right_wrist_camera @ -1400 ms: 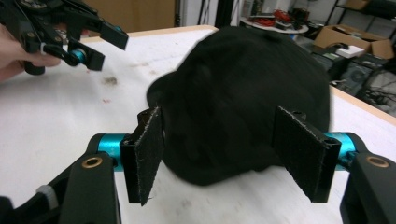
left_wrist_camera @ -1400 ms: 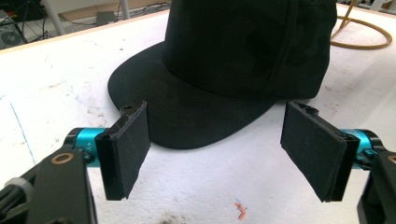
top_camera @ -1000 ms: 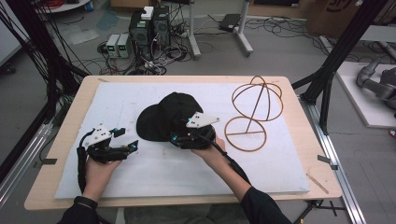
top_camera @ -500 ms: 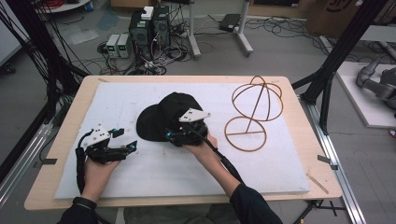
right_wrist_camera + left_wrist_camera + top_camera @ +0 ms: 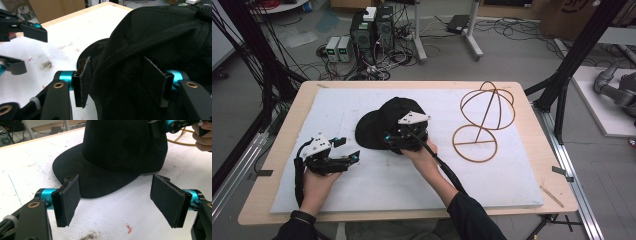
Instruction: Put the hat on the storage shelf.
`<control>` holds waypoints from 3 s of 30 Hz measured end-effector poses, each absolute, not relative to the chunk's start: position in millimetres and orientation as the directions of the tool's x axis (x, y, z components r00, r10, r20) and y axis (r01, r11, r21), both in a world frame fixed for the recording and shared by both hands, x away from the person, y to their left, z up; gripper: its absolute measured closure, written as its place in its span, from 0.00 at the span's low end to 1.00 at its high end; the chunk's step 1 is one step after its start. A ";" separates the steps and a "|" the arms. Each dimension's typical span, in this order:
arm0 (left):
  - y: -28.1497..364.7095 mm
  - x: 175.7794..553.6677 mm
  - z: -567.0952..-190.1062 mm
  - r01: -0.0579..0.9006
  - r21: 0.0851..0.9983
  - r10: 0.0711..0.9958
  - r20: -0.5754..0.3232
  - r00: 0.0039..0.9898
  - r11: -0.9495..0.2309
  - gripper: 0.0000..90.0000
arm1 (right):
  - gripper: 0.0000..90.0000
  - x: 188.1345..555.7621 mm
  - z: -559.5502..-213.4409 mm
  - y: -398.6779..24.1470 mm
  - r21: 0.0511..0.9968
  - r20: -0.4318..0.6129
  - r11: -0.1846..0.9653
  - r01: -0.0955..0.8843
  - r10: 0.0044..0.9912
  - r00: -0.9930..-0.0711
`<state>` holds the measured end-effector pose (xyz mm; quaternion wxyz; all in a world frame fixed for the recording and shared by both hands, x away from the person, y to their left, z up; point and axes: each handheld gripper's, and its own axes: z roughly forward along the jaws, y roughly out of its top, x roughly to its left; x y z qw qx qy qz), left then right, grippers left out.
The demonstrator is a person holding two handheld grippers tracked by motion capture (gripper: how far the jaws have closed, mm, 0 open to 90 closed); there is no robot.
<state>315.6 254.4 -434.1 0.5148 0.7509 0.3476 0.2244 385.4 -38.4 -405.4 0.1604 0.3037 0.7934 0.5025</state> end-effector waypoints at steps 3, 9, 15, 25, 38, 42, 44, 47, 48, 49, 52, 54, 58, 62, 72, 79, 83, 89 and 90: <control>255.7 316.6 -434.7 0.294 0.930 0.758 -0.026 0.651 -0.221 0.27 | 0.50 386.2 -405.4 -39.1 0.898 0.060 0.298 0.324 0.647 -0.760; 256.9 318.0 -436.4 0.297 0.927 0.767 -0.016 0.642 -0.230 0.27 | 0.52 384.8 -403.9 -38.5 0.899 0.065 0.287 0.332 0.660 -0.749; 256.4 317.4 -436.3 0.298 0.926 0.768 -0.012 0.641 -0.234 0.27 | 0.52 380.2 -402.1 -37.1 0.903 0.086 0.259 0.343 0.675 -0.733; 253.2 316.3 -435.7 0.291 0.924 0.759 -0.003 0.651 -0.246 0.27 | 0.51 380.9 -400.5 -32.2 0.893 0.076 0.273 0.358 0.692 -0.718; 251.3 316.7 -438.3 0.304 0.914 0.759 0.006 0.651 -0.268 0.28 | 0.71 397.7 -402.4 -26.7 0.866 0.162 0.229 0.445 0.713 -0.682; 250.4 316.8 -438.8 0.305 0.912 0.758 0.009 0.653 -0.274 0.28 | 0.88 400.8 -404.2 -26.8 0.865 0.186 0.223 0.449 0.689 -0.700; 250.3 317.1 -438.9 0.302 0.913 0.755 0.011 0.655 -0.276 0.28 | 0.94 403.1 -404.2 -28.4 0.861 0.217 0.208 0.464 0.675 -0.705; 249.8 317.3 -439.2 0.305 0.912 0.756 0.008 0.655 -0.274 0.28 | 0.97 405.8 -403.6 -31.5 0.854 0.259 0.193 0.482 0.646 -0.718; 249.7 317.4 -439.3 0.305 0.912 0.755 0.008 0.656 -0.275 0.28 | 0.97 403.9 -402.9 -30.8 0.859 0.244 0.204 0.471 0.645 -0.724; 249.7 317.4 -439.4 0.304 0.911 0.755 0.010 0.656 -0.277 0.28 | 0.97 403.9 -402.9 -30.8 0.859 0.244 0.204 0.471 0.645 -0.724; 249.5 317.4 -439.5 0.304 0.911 0.755 0.011 0.656 -0.278 0.29 | 0.98 400.1 -400.8 -29.6 0.865 0.239 0.208 0.458 0.631 -0.738; 249.6 317.2 -439.3 0.304 0.911 0.754 0.012 0.657 -0.279 0.29 | 0.98 396.7 -398.5 -28.5 0.870 0.224 0.218 0.441 0.623 -0.749; 249.8 317.3 -439.7 0.305 0.910 0.755 0.012 0.656 -0.280 0.29 | 0.98 389.6 -391.4 -29.3 0.883 0.172 0.249 0.398 0.617 -0.768; 249.0 317.1 -440.0 0.307 0.909 0.755 0.013 0.656 -0.283 0.29 | 0.98 383.2 -381.3 -35.3 0.895 0.141 0.260 0.363 0.606 -0.783; 248.7 318.0 -440.8 0.310 0.908 0.755 0.011 0.655 -0.282 0.29 | 0.98 366.9 -343.1 -65.9 0.930 0.109 0.227 0.288 0.580 -0.808; 247.6 319.0 -441.7 0.310 0.906 0.754 0.015 0.657 -0.288 0.29 | 0.98 356.5 -309.5 -90.9 0.948 0.114 0.189 0.257 0.550 -0.827; 247.7 319.4 -441.8 0.309 0.906 0.753 0.017 0.658 -0.291 0.29 | 0.98 349.9 -291.4 -104.4 0.955 0.097 0.185 0.231 0.542 -0.835; 246.8 319.9 -442.4 0.310 0.905 0.754 0.017 0.657 -0.290 0.29 | 0.98 339.2 -266.6 -123.3 0.962 0.041 0.209 0.178 0.532 -0.846; 246.5 319.9 -442.5 0.311 0.906 0.754 0.014 0.657 -0.288 0.29 | 0.98 338.1 -262.7 -126.3 0.962 0.033 0.213 0.170 0.529 -0.848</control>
